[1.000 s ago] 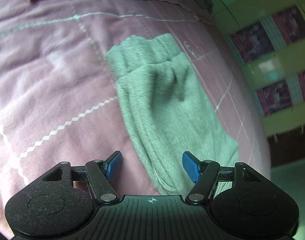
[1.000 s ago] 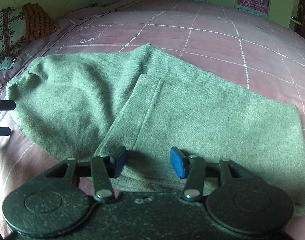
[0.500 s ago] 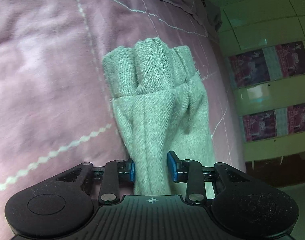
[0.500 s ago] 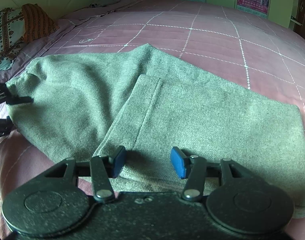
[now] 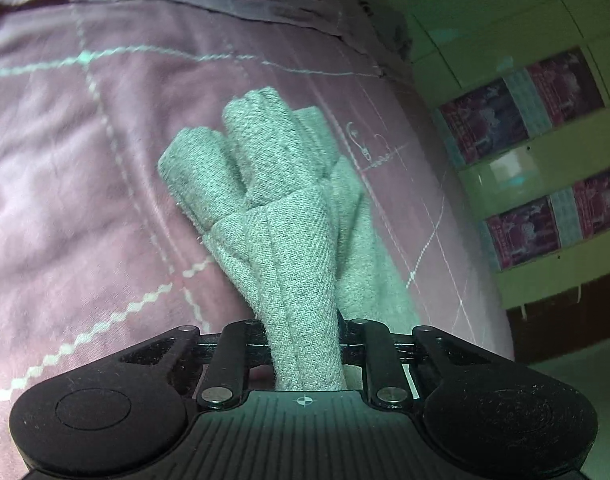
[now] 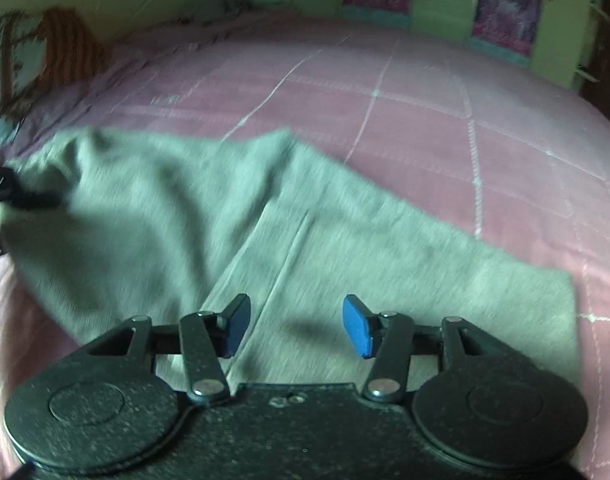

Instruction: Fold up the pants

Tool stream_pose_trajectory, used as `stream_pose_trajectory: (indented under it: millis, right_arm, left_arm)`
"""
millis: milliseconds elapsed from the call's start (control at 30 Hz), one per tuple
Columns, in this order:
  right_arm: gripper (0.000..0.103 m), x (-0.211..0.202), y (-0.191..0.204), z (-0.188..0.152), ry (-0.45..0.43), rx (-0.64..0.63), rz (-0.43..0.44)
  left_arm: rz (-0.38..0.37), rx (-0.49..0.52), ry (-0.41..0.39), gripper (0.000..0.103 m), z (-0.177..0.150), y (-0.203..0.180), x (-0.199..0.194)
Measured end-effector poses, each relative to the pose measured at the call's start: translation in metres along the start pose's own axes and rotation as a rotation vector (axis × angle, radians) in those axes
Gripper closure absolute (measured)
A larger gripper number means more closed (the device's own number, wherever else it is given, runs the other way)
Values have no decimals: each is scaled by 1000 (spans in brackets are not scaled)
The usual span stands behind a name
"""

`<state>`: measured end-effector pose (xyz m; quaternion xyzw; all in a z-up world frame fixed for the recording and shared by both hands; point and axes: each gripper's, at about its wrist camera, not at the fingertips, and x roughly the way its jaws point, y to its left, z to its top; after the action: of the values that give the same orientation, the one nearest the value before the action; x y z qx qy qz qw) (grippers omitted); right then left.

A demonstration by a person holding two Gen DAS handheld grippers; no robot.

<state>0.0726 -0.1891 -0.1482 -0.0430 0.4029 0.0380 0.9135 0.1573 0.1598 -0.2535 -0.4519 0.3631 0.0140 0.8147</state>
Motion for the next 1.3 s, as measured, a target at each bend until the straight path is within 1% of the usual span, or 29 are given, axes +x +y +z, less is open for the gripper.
stream_pose_trajectory:
  millis: [33, 67, 133, 167, 200, 233, 267, 300, 367, 400, 433, 500, 567, 667, 700, 767, 833, 867, 900, 933, 967, 1033, 1100, 1133, 1167, 1233, 1300]
  right_arm:
    - [51, 7, 0, -3, 34, 3, 12]
    - [51, 21, 3, -9, 121, -18, 38]
    - [52, 21, 7, -14, 116, -47, 37]
    - [52, 19, 4, -10, 118, -17, 40]
    - [53, 14, 2, -8, 94, 10, 40]
    - [52, 7, 2, -9, 53, 14, 29]
    - [52, 6, 2, -11, 40, -4, 12]
    - [51, 14, 3, -15, 92, -31, 17]
    - [52, 16, 1, -19, 106, -37, 39]
    - [52, 13, -4, -16, 108, -5, 52]
    - [52, 8, -11, -14, 93, 35, 65]
    - [50, -4, -23, -15, 43, 85, 49]
    - [49, -14, -39, -19, 19, 133, 46]
    - [49, -31, -67, -31, 6, 205, 34]
    - [49, -37, -76, -35, 1, 220, 23]
    - [48, -49, -96, -45, -12, 253, -1]
    - [47, -61, -114, -55, -20, 288, -22]
    - [47, -66, -123, -60, -22, 308, -26]
    - [45, -70, -132, -64, -23, 333, -25]
    - [41, -74, -141, -69, -23, 362, -20]
    - [40, -77, -149, -73, -27, 389, -8]
    - [38, -82, -161, -79, -39, 438, 32]
    - [37, -88, -165, -85, -56, 466, 66]
    - [37, -90, -168, -86, -65, 477, 92]
    - [37, -92, -170, -87, -73, 490, 121]
    - [26, -91, -174, -88, -84, 519, 172]
    - [25, -85, -173, -86, -81, 553, 219]
  left_arm:
    - [8, 26, -1, 84, 1, -5, -3]
    - [13, 50, -8, 84, 2, -11, -5]
    - [3, 109, -31, 84, 6, -25, -18]
    - [-3, 156, -45, 84, 8, -34, -28]
    - [-6, 211, -60, 84, 8, -45, -34]
    - [-10, 277, -73, 84, 6, -57, -41]
    - [-16, 336, -80, 84, 4, -71, -44]
    - [-29, 395, -88, 84, 2, -86, -49]
    - [-57, 504, -99, 84, -10, -112, -60]
    - [-73, 549, -98, 84, -16, -125, -63]
    - [-91, 595, -96, 84, -24, -139, -65]
    - [-126, 675, -83, 84, -41, -165, -69]
    - [-170, 748, -55, 84, -63, -190, -70]
    - [-213, 898, 23, 84, -113, -226, -63]
    - [-226, 947, 59, 84, -132, -237, -58]
    - [-239, 1013, 144, 83, -167, -250, -47]
    - [-197, 1094, 228, 83, -203, -259, -34]
    - [-154, 1139, 254, 79, -220, -260, -30]
    - [-122, 1175, 269, 77, -231, -261, -28]
    - [-105, 1194, 274, 74, -240, -261, -30]
    - [-110, 1208, 272, 72, -247, -262, -37]
    - [-157, 1240, 276, 70, -255, -266, -55]
    - [-174, 1241, 270, 70, -250, -271, -69]
    - [-180, 1218, 267, 70, -250, -268, -79]
    - [-176, 1180, 262, 69, -242, -267, -86]
    - [-167, 1088, 246, 69, -219, -262, -95]
    - [-129, 1004, 225, 69, -200, -254, -100]
